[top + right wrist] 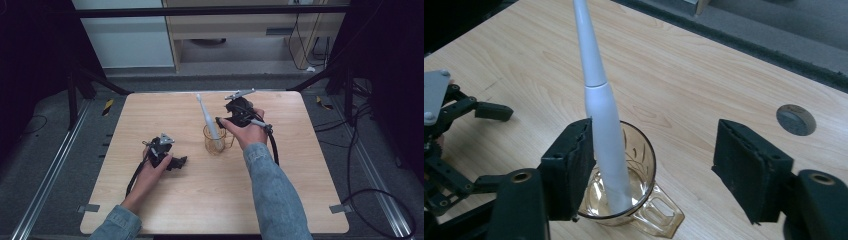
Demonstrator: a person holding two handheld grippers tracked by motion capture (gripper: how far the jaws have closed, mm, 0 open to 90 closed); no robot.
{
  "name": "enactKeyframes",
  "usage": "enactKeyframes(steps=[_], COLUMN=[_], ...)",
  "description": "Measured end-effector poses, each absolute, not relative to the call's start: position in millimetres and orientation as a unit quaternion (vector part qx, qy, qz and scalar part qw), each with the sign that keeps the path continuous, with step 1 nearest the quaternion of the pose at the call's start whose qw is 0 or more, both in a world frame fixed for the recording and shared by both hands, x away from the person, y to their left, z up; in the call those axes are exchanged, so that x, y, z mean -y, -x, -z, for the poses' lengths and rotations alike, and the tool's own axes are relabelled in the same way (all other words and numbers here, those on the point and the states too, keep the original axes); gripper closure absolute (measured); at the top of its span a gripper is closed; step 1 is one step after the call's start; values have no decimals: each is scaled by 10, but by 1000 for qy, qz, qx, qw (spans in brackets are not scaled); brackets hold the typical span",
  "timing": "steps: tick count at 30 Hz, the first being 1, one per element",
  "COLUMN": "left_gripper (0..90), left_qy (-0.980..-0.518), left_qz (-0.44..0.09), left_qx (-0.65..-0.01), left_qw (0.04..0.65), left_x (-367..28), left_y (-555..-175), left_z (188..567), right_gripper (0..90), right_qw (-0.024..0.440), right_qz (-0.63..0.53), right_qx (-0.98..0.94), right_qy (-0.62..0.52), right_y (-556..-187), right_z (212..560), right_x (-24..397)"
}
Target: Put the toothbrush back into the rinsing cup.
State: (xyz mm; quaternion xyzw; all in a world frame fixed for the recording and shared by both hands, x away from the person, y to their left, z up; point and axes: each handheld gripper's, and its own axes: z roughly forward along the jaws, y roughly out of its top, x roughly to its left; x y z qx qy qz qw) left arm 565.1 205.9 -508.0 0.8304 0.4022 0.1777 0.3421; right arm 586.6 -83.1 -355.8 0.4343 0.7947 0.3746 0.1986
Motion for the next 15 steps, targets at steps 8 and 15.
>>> enactKeyframes(steps=[8, 15], left_gripper=[0, 0], left_qy=[-830, -831], left_qz=[-178, -178], left_qx=[-402, -402], left_qw=[342, 342], left_x=[-2059, -2059], left_y=[-5651, -5653], left_z=[5080, 5080], right_gripper=[133, 55], right_qw=[204, 220], right_qz=[-376, -374], right_qx=[-789, -780], right_qy=[-442, -451], right_y=[-5839, -5836], right_z=[3558, 3617], right_x=[877, 956])
